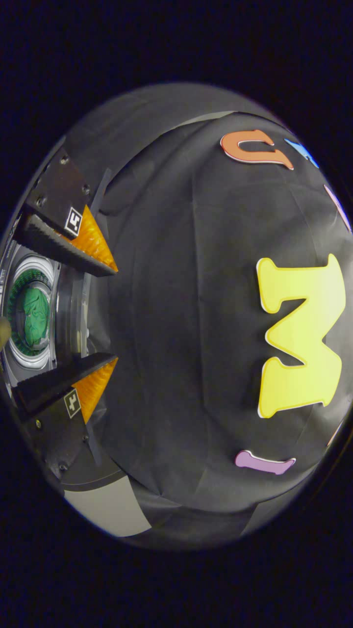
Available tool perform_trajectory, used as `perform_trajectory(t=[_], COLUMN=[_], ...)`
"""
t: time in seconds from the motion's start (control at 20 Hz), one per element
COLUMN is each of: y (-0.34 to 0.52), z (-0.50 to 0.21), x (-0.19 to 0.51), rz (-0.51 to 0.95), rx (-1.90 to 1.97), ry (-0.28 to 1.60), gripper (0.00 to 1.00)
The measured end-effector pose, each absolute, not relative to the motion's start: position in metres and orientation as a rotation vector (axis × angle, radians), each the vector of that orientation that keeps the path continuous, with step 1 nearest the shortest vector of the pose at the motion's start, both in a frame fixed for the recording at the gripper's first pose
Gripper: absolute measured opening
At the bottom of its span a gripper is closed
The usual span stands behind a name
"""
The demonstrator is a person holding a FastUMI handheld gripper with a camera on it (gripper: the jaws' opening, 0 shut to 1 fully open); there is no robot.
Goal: Put the clothes into the washing machine and then close the washing machine lid.
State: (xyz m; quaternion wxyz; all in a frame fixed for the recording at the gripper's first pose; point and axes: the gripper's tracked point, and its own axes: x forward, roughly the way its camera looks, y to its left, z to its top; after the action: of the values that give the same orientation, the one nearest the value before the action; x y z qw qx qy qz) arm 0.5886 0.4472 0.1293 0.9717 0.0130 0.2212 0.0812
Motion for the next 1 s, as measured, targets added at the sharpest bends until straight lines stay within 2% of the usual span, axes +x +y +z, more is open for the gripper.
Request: perform_trajectory(t=[1.0], y=[0.438], z=[0.102], x=[0.517], rz=[0.199], rx=[0.012], ry=[0.409], gripper=[0.98])
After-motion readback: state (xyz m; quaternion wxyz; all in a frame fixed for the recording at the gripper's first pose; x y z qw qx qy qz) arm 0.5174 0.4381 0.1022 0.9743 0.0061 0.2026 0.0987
